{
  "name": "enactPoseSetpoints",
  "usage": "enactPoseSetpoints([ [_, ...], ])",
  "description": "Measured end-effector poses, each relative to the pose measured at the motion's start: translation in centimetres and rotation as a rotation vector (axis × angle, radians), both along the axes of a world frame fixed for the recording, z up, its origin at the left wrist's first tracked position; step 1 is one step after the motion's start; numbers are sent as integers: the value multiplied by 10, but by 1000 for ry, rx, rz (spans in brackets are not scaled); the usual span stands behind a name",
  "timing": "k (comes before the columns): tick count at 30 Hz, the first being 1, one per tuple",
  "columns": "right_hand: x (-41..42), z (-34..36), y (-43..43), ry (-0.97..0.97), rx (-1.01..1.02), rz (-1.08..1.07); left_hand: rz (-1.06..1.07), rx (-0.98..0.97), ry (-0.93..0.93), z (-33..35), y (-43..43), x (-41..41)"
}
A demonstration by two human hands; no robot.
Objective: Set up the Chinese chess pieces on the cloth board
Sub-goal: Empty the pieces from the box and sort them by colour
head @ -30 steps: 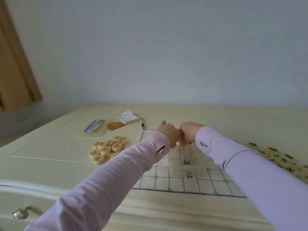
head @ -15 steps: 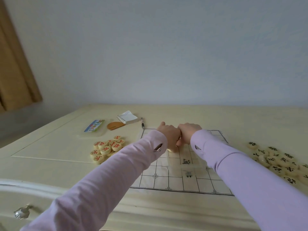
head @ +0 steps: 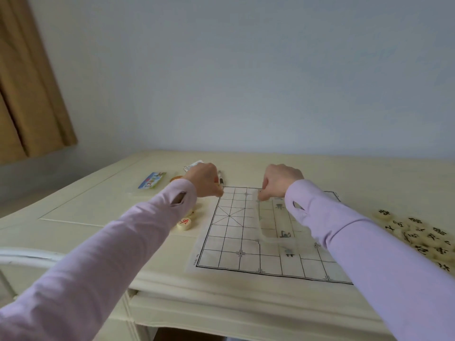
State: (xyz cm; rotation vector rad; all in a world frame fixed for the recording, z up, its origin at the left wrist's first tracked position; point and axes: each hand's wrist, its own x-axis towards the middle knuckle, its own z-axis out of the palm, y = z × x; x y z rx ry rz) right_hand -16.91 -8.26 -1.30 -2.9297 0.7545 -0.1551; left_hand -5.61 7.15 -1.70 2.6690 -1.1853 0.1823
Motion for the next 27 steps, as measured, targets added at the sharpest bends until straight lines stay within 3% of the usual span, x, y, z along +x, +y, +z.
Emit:
enactPoseSetpoints([
  [9,33,7,62,-139,552,276,203,-46,141,-4,66,35],
  [18,88,-13,105,-129,437,298,272,-3,241,-20,99,53],
  [27,121,-35,115,-125,295,203,190,-23,211,-25,100,62],
])
